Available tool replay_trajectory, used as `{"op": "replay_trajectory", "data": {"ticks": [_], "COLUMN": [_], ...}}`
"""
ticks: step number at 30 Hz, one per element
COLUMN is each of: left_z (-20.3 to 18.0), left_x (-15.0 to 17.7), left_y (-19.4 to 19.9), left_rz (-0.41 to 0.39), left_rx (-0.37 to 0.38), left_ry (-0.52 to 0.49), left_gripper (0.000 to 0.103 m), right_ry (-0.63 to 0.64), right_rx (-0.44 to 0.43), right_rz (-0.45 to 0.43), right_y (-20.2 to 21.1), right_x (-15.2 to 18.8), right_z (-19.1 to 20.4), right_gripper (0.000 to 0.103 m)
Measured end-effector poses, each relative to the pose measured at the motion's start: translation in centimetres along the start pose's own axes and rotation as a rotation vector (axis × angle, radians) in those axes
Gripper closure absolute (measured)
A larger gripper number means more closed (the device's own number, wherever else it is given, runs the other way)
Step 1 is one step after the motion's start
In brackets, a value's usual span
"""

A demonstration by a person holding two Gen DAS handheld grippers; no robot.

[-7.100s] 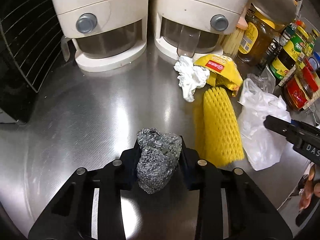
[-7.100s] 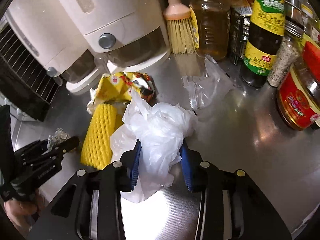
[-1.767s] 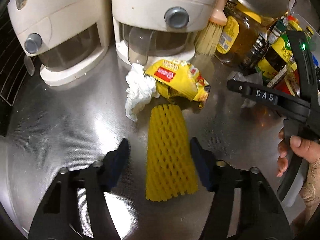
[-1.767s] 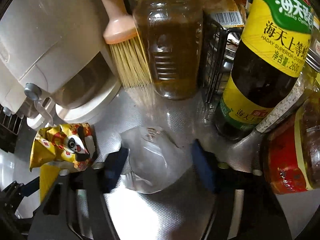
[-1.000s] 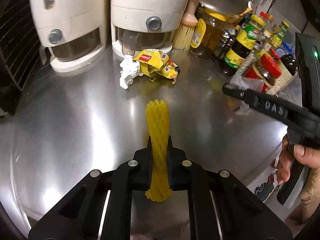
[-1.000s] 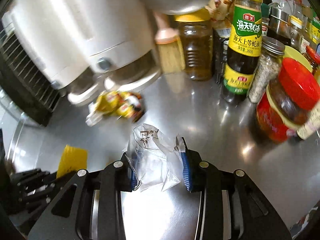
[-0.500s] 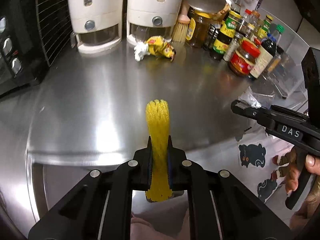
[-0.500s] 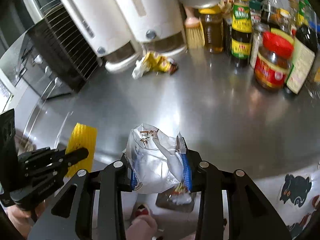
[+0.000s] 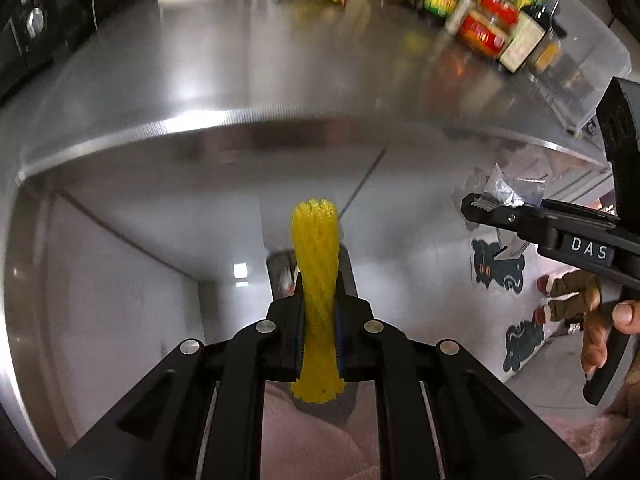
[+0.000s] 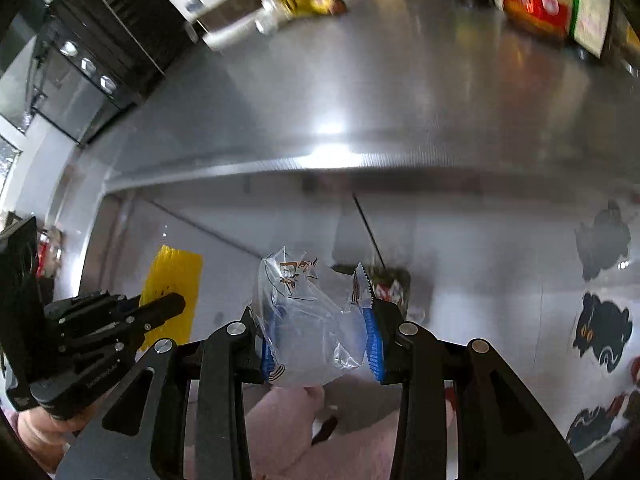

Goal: Collect trash
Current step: 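Carry foam net and clear bag over the bin and open both tools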

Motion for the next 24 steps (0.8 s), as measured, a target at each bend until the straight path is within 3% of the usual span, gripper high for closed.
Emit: {"op": "replay_trajectory", "data": {"ticks": [11,24], "left_z": [0.4,2.0], "left_x": [2.2,2.5], "left_y": [-7.9,-14.9], "left_rz": [0.076,0.127], "left_rx": [0.022,0.035], "left_ry": [0.01,0.036], "left_gripper": [0.093,0.092], "right_ry": [-0.046,-0.09], "right_rx": [0.096,0.13], "right_rz": [0.061,0.105], "right_y": [-6.7,-13.6], "right_x": [2.3,2.6], "right_z": [-1.4,-3.1], "right_gripper": [0.067,0.065]}}
Point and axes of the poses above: each gripper's, at about its wrist camera, not at the fingertips, and y roughly against the way its jaws point, z to its left, x to its underside, the point moved 1 cm from there along -y, roughly the way its jaws point, and after that the axes turned 3 degrees about x, right-handed, at the moved point
